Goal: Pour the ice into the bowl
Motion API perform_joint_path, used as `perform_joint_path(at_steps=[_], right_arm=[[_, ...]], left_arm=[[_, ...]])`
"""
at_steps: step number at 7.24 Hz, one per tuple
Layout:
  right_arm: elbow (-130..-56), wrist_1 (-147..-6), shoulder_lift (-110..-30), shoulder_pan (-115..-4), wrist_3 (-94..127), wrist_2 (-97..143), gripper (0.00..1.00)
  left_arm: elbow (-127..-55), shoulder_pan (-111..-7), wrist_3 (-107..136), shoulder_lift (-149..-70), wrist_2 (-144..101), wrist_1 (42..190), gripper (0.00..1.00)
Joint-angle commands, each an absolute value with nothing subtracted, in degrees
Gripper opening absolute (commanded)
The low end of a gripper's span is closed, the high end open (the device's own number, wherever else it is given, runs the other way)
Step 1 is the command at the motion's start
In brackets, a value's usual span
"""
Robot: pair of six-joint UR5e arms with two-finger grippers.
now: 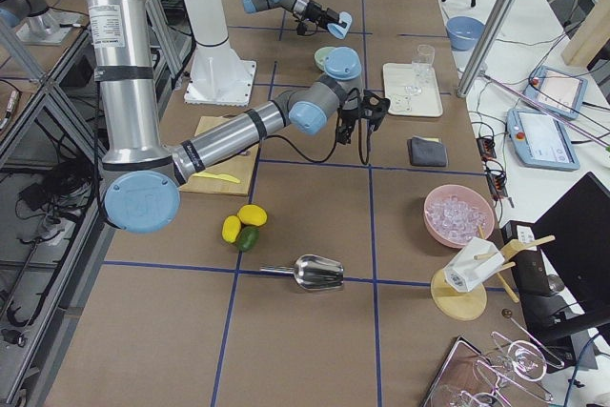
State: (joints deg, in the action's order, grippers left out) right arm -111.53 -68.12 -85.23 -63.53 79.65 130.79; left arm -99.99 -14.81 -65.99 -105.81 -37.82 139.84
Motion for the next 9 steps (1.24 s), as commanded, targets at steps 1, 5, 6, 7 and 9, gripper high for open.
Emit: perform_joint_path(at_steps=[1,5,6,7,9], right_arm=[[-111.4,-68.1,-84.7,-62.5,80.2,130.0,1.00],[-111.5,-68.1,-82.6,-55.4,80.6,126.1,1.00],[-111.6,-68.1,-82.4,-54.6,80.6,125.2,1.00],[-111.6,-68.1,-82.3,-54.6,80.5,125.2,1.00],[-112.0,-68.1,-82.2,-54.6,80.5,125.1,1.00]], left_arm=[[-101.2,-14.8,-59.4,-105.7,-37.7,141.7,0.00],[-101.1,-15.0,-17.7,-100.1,-41.8,142.1,0.00],[-101.2,-15.0,-4.6,-100.0,-44.8,142.1,0.00],[-101.0,-15.1,8.0,-100.0,-46.3,142.2,0.00],[-101.4,-15.2,29.3,-96.9,-46.4,142.2,0.00]])
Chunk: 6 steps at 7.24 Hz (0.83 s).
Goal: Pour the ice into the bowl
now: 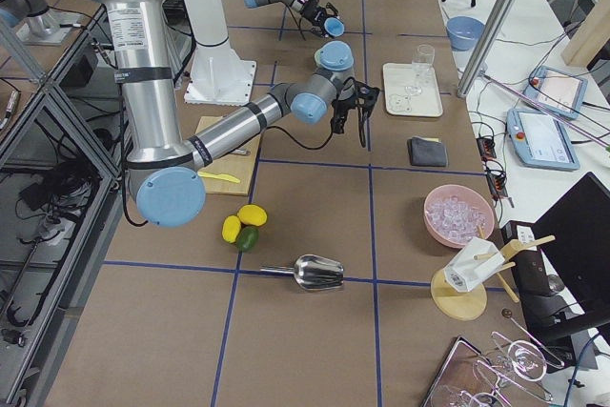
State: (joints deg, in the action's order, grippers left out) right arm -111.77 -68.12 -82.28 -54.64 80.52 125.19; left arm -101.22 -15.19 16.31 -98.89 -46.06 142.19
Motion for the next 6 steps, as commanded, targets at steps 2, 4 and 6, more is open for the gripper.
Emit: perform_joint_path(at_steps=[2,4,6], right_arm=[[-112.2,-68.1,-82.1,-54.6,80.5,124.9,1.00],[-113.2,-68.1,-82.3,-54.7,80.4,123.9,1.00],[-113.2,-68.2,-82.3,-54.7,80.4,123.7,1.00]], left_arm=[[-104.8,-15.3,43.8,-90.1,-44.9,142.6,0.00],[-102.9,-15.3,55.7,-88.1,-36.0,144.4,0.00],[-97.8,-15.4,60.0,-82.9,-34.4,159.9,0.00]])
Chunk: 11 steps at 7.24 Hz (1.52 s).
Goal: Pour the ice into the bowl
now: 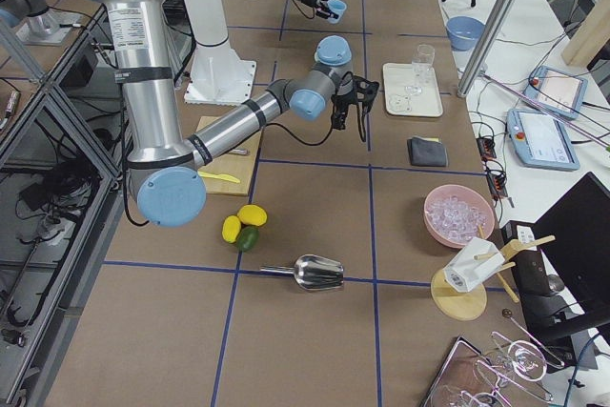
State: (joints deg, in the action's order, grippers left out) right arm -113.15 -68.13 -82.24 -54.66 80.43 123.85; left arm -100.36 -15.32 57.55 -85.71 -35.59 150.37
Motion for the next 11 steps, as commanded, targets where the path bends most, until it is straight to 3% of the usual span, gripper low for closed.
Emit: perform_joint_path(at_steps=[1,3,5,8,10,11], right_arm=[[-113.2,-68.2,-82.3,-54.8,80.4,123.7,1.00],[-113.4,-68.2,-82.3,-54.2,80.5,123.1,1.00],[-113.4,-68.2,-82.4,-54.1,80.5,123.1,1.00],[-113.4,-68.2,-82.4,-54.1,80.4,123.1,1.00],[-113.3,-68.2,-82.4,-53.9,80.5,123.1,1.00],[-113.3,-68.2,-82.4,-53.8,80.5,123.1,1.00]], left_arm=[[-92.8,-15.3,59.9,-79.4,-34.4,168.9,0.00],[-83.3,-15.2,59.9,-79.2,-29.7,175.2,0.00],[-82.7,-15.2,59.9,-78.8,-27.9,175.2,0.01],[-81.2,-15.0,61.3,-79.0,-27.2,174.9,0.21],[-80.5,-14.9,63.6,-79.0,-27.4,174.8,0.25],[-80.0,-14.7,63.9,-79.1,-27.5,174.7,0.33]])
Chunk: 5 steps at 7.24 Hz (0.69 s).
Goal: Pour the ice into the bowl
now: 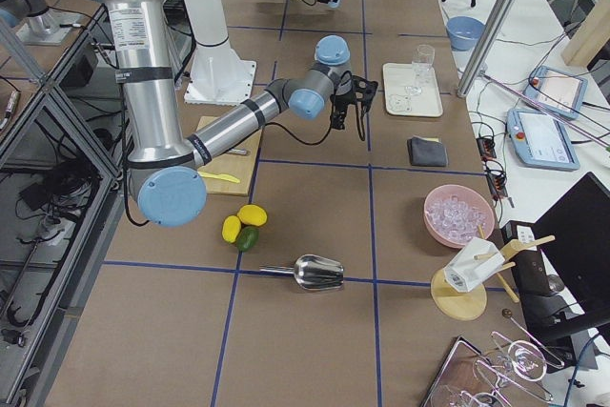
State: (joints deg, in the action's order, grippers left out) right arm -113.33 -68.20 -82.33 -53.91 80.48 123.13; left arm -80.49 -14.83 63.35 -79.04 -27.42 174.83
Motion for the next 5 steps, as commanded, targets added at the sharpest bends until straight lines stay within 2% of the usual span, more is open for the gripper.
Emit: perform_joint_path(at_steps=[1,2,3,4,5], right_arm=[[-113.3,-68.2,-82.4,-53.7,80.4,123.1,1.00],[-113.3,-68.2,-82.3,-53.7,80.5,123.1,1.00],[-113.3,-68.2,-82.3,-53.6,80.5,123.1,1.00],[-113.2,-68.2,-82.3,-53.6,80.5,123.1,1.00],[-113.3,-68.2,-82.3,-53.6,80.5,123.1,1.00]], left_arm=[[-79.9,-14.6,64.0,-79.0,-28.8,174.8,0.40],[-79.9,-14.6,64.0,-79.0,-28.8,174.7,0.44],[-79.9,-14.6,64.0,-79.1,-29.3,174.7,0.60],[-79.9,-14.6,64.0,-79.0,-30.1,174.7,0.62],[-79.9,-14.6,64.0,-79.0,-30.1,174.7,0.76]])
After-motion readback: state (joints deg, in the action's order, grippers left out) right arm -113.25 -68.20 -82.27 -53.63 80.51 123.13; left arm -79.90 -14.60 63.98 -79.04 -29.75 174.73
